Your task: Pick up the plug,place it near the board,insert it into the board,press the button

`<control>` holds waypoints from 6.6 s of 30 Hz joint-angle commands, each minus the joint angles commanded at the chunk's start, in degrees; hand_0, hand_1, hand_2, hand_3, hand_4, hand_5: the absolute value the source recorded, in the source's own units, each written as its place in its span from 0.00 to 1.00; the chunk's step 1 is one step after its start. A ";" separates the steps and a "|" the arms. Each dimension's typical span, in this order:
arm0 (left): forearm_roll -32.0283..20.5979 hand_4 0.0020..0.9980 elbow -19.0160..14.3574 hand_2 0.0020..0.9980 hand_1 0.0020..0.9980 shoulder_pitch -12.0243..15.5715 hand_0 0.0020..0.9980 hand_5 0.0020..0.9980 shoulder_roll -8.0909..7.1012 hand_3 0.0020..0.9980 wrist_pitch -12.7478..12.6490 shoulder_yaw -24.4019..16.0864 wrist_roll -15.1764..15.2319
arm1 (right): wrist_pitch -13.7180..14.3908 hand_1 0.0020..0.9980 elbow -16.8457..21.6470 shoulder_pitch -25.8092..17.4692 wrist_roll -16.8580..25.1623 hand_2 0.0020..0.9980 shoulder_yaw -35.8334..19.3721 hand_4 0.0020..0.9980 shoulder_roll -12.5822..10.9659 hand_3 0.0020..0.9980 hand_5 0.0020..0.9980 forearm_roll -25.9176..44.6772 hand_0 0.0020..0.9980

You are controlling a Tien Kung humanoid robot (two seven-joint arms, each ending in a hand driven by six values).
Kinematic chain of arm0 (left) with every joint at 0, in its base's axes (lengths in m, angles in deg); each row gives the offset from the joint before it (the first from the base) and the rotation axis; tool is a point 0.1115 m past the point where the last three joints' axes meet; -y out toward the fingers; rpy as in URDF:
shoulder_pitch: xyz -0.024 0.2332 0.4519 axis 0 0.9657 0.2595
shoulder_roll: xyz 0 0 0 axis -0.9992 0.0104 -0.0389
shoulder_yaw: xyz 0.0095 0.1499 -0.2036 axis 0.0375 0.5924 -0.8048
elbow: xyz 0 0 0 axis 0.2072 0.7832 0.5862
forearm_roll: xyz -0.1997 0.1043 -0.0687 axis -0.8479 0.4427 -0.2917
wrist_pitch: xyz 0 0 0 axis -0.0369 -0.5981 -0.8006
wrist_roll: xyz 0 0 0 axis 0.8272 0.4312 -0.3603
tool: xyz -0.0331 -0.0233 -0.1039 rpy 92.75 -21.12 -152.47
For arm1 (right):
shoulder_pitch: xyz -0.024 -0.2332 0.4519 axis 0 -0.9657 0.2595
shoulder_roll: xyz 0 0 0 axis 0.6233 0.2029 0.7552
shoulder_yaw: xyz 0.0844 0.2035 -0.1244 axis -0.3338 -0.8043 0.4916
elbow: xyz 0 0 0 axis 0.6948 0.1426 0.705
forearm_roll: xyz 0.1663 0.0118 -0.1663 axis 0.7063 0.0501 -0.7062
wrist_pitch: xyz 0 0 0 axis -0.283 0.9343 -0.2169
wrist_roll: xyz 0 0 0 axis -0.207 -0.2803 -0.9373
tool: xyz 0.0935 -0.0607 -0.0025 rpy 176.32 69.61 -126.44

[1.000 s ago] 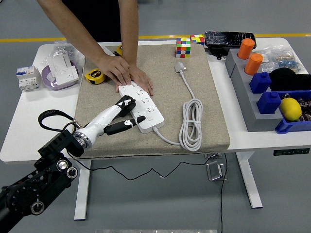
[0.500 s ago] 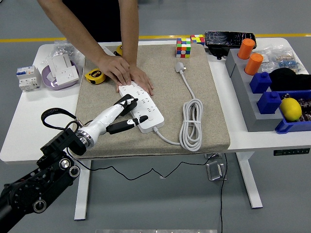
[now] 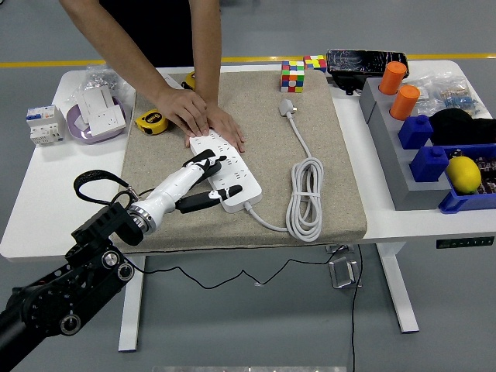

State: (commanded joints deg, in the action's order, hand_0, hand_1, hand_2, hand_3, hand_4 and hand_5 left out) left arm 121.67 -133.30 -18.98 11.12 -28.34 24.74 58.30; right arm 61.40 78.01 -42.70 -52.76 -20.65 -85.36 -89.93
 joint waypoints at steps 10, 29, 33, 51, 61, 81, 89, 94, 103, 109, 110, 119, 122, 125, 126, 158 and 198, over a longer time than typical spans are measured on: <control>0.78 1.00 3.14 1.00 1.00 -2.37 1.00 1.00 0.53 1.00 -0.45 1.36 0.48 | 0.14 0.92 0.00 -0.01 -0.05 0.84 0.18 1.00 -0.13 0.83 0.99 -0.22 0.97; 1.80 1.00 4.65 1.00 1.00 -4.91 1.00 1.00 0.38 1.00 -0.38 4.16 0.64 | 0.07 0.92 -0.01 0.20 0.00 0.84 -0.02 1.00 -0.16 0.83 0.99 -0.15 0.97; 1.90 1.00 5.36 1.00 1.00 -5.50 1.00 1.00 0.39 1.00 -0.33 4.74 0.74 | 0.07 0.92 -0.02 0.14 0.02 0.84 -0.02 1.00 -0.19 0.83 0.99 -0.12 0.97; 3.89 1.00 5.98 1.00 1.00 -6.54 1.00 1.00 0.73 1.00 -0.38 3.21 0.84 | 0.05 0.92 -0.06 0.08 -0.01 0.84 -0.02 1.00 -0.18 0.83 0.99 -0.10 0.97; 7.19 1.00 -0.99 0.83 0.89 -4.43 0.95 0.95 -0.63 0.94 -3.91 0.88 -0.09 | 0.06 0.92 -0.01 -0.03 -0.02 0.84 -0.22 1.00 -0.20 0.83 0.99 -0.24 0.97; 18.80 0.50 -18.23 0.17 0.06 -9.56 0.15 0.22 -1.53 0.91 21.16 5.04 -20.56 | 0.05 0.92 -0.05 0.11 -0.05 0.84 -0.08 1.00 -0.36 0.83 1.00 -0.05 0.97; 15.99 0.48 -11.94 0.16 0.06 -13.62 0.14 0.15 -0.47 0.95 26.46 10.26 -22.07 | 0.05 0.92 -0.04 0.34 -0.06 0.84 -0.06 1.00 -0.35 0.83 1.00 -0.08 0.97; 15.20 0.46 -7.73 0.16 0.05 -14.43 0.14 0.16 0.09 0.96 25.67 11.87 -21.01 | 0.04 0.92 -0.12 0.29 -0.07 0.84 0.11 1.00 -0.40 0.83 1.00 0.06 0.96; 15.03 0.46 -2.61 0.16 0.05 -14.78 0.13 0.15 0.70 0.96 24.99 13.67 -18.43 | 0.07 0.92 -0.05 0.48 -0.04 0.84 0.00 1.00 -0.38 0.83 1.00 -0.10 0.96; 15.33 0.46 -2.56 0.16 0.05 -14.61 0.13 0.15 0.64 0.95 24.39 13.11 -18.06 | 0.04 0.92 -0.12 0.30 -0.06 0.84 0.23 1.00 -0.41 0.83 1.00 -0.01 0.96; 15.33 0.46 -2.60 0.16 0.05 -14.53 0.13 0.15 0.56 0.95 24.37 12.96 -18.04 | 0.05 0.92 -0.12 0.28 -0.06 0.84 0.22 1.00 -0.41 0.83 1.00 -0.02 0.96; 15.52 0.46 -2.20 0.16 0.05 -14.36 0.13 0.14 -0.61 0.94 25.47 13.77 -18.22 | 0.06 0.92 -0.10 0.01 -0.05 0.84 0.13 1.00 -0.46 0.83 1.00 -0.02 0.96; 15.39 0.46 -2.17 0.16 0.05 -14.35 0.13 0.14 -0.73 0.94 25.38 14.07 -18.11 | 0.05 0.92 -0.10 0.04 -0.05 0.84 0.17 1.00 -0.47 0.83 1.00 0.00 0.96; 15.77 0.46 -1.99 0.16 0.05 -14.25 0.13 0.14 -0.50 0.94 24.75 14.26 -17.87 | 0.06 0.92 -0.06 0.07 -0.04 0.84 0.12 1.00 -0.42 0.83 1.00 -0.10 0.96; 16.20 0.46 -1.83 0.16 0.05 -14.22 0.13 0.14 -0.40 0.94 24.91 14.26 -17.87 | 0.05 0.92 -0.05 0.10 -0.04 0.84 0.12 1.00 -0.41 0.83 1.00 -0.13 0.96; 15.84 0.45 -1.65 0.16 0.05 -18.80 0.14 0.14 -2.52 0.87 29.98 19.96 -18.20 | 0.13 0.92 -0.05 0.48 0.05 0.84 -0.04 1.00 -0.60 0.83 1.00 0.10 0.96; 6.73 1.00 -15.78 1.00 1.00 -0.99 1.00 0.52 -0.56 1.00 4.48 -11.21 -3.77 | -0.03 0.92 -0.17 -0.33 -0.12 0.84 -0.90 1.00 0.03 0.82 1.00 -0.42 0.95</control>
State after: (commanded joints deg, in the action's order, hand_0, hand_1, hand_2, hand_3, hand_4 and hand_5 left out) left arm 128.40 -149.08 -19.97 10.56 -23.86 13.53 54.54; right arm 61.37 77.83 -43.03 -52.88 -21.55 -85.33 -90.35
